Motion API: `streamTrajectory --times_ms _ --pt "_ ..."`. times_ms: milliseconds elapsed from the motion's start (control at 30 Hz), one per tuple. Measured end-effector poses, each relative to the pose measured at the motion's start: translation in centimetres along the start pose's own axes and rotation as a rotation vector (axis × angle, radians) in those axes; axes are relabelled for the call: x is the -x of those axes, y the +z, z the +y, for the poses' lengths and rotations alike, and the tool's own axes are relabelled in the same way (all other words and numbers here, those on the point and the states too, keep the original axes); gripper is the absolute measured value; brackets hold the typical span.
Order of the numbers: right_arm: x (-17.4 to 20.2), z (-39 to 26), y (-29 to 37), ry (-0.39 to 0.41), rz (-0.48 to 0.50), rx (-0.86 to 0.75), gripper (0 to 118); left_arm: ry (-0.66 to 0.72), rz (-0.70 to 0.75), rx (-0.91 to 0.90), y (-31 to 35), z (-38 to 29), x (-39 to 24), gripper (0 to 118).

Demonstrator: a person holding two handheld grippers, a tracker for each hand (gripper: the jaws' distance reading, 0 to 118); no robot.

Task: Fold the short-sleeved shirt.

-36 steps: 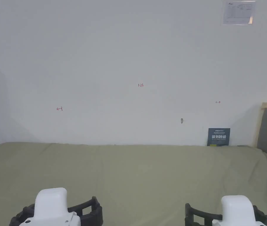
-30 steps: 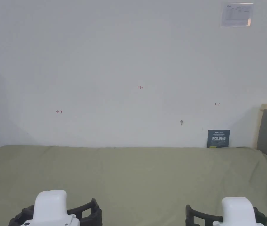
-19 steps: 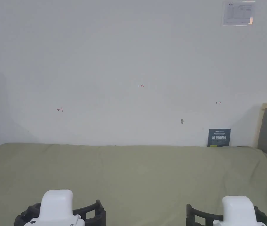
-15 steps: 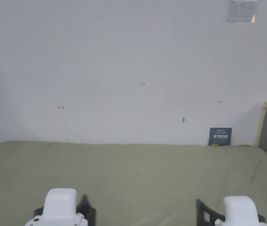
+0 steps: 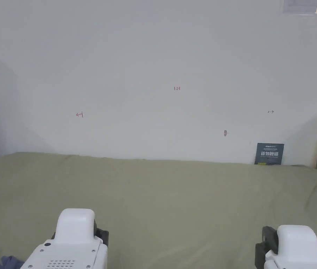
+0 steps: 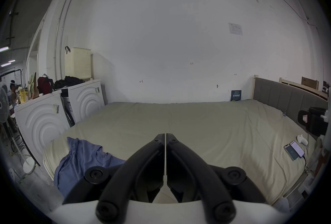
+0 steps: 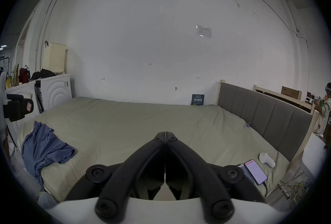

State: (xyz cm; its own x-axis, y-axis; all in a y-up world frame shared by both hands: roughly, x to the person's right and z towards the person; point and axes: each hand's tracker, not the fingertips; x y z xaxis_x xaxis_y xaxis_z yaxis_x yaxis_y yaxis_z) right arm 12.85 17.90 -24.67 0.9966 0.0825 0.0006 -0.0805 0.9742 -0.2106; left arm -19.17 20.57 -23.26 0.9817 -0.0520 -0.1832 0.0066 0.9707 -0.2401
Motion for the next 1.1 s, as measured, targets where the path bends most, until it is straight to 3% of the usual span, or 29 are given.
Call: streamTrajectory --times_ms 167,500,633,800,1100 --pt "2.8 0.2 -1.0 0.017 0.066 0.024 1 0.033 0.042 0.0 0.7 0.1 2.9 0" --pt "17.7 0.0 -3.1 0.087 0.49 0.0 1 0.064 0.387 0.053 6.2 -1.2 15.0 0" --pt "22.4 0.4 -2.5 0.085 0.612 0.007 1 0.098 0.515 0.076 9.0 -1.9 19.1 0" --pt "24.4 -0.1 -2.9 0.103 0.641 0.017 1 0.106 0.569 0.097 10.8 -2.9 22.1 0" --pt "23.6 -0.6 -3.8 0.111 0.6 0.068 1 0.132 0.516 0.166 8.3 -5.1 22.9 0"
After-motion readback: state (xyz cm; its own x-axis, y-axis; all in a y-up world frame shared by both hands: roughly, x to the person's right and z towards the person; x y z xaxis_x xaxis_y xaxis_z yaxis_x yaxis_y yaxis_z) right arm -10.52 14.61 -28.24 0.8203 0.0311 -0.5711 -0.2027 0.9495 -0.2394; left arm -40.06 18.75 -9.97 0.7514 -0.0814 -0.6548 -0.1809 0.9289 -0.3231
